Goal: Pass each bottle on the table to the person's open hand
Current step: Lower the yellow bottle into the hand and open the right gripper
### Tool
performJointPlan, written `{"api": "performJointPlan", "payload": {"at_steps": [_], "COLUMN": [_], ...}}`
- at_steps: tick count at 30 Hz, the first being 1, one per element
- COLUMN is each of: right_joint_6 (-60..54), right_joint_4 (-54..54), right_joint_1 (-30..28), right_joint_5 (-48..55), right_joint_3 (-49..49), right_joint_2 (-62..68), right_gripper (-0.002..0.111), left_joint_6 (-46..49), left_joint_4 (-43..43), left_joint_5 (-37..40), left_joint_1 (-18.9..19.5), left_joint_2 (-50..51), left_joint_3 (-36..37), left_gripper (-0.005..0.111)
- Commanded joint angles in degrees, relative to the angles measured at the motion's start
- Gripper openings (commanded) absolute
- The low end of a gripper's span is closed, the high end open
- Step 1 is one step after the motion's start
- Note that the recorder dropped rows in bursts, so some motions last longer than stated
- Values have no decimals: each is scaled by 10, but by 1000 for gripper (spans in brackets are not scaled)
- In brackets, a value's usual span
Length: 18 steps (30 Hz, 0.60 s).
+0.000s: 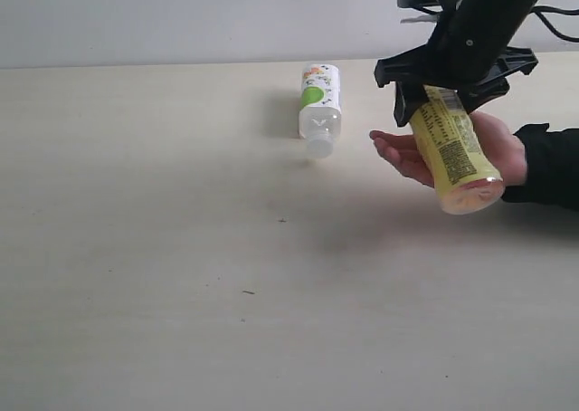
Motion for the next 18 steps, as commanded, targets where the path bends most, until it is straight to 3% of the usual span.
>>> {"api": "performJointPlan", "payload": {"at_steps": [1, 9, 13, 18], "right_joint_6": [2, 2, 2, 0], "right_joint_4": [-12, -39, -39, -39], "right_joint_1": [-4, -4, -4, -4], "right_joint_5": [-17, -25, -24, -24], "right_joint_3": [3, 3, 3, 3], "right_joint_2": [14, 17, 17, 17], "right_gripper": [0, 3, 19, 51], "left_joint_6": [1, 1, 1, 1], "left_joint_4": [-4, -4, -4, -4], "left_joint_5": [0, 0, 0, 0], "left_joint_1": [1, 1, 1, 1], "left_joint_2": [-4, -4, -4, -4], "left_joint_3": [2, 2, 2, 2], "left_gripper": [0, 0, 0, 0]}}
